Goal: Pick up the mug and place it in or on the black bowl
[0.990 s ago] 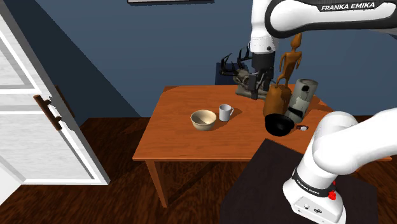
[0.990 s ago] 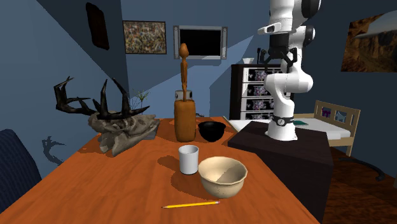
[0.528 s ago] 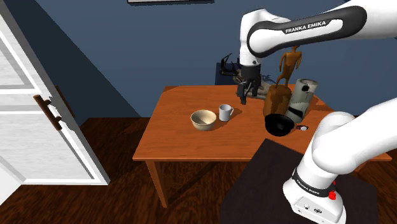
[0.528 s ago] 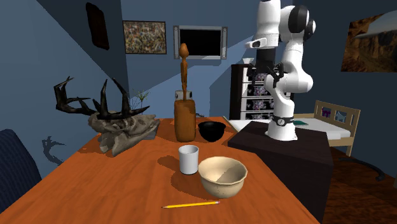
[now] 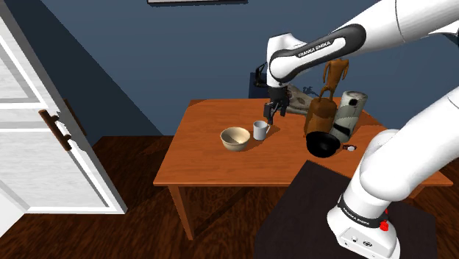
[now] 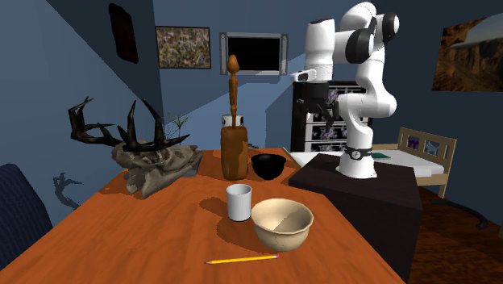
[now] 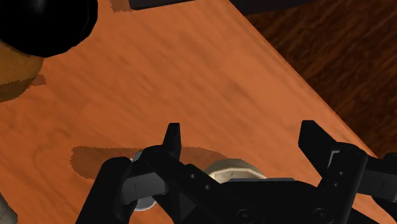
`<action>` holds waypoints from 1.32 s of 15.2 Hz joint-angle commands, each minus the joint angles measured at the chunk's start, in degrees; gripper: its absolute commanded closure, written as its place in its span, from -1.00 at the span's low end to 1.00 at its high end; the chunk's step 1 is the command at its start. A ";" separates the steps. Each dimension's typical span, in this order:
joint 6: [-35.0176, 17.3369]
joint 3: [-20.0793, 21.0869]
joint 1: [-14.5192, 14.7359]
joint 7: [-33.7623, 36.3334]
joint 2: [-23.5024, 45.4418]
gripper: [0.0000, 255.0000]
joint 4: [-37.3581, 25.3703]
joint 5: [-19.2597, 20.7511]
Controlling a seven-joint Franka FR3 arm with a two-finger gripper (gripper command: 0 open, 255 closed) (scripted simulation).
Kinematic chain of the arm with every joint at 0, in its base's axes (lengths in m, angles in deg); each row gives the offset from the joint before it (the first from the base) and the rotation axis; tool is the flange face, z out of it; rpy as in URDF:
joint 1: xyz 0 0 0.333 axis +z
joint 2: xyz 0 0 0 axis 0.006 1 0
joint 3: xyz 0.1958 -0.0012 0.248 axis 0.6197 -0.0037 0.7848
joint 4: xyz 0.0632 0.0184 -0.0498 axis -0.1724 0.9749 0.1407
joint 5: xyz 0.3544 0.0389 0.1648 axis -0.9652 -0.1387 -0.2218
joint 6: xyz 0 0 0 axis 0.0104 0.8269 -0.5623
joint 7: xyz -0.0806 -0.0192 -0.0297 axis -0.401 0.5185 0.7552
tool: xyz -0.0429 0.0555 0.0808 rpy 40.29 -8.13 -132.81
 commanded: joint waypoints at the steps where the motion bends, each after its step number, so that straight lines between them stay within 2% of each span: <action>1: -3.70 -1.01 -0.21 -0.90 4.17 -1.00 -0.99 -0.03; 6: -11.21 -3.19 -0.71 -3.66 15.06 -1.00 -5.37 -1.40; 11: -16.97 -4.49 -1.66 -7.04 26.25 -1.00 -11.60 -4.40; 20: -22.34 -3.80 -5.83 -12.70 46.21 -1.00 -27.46 -10.89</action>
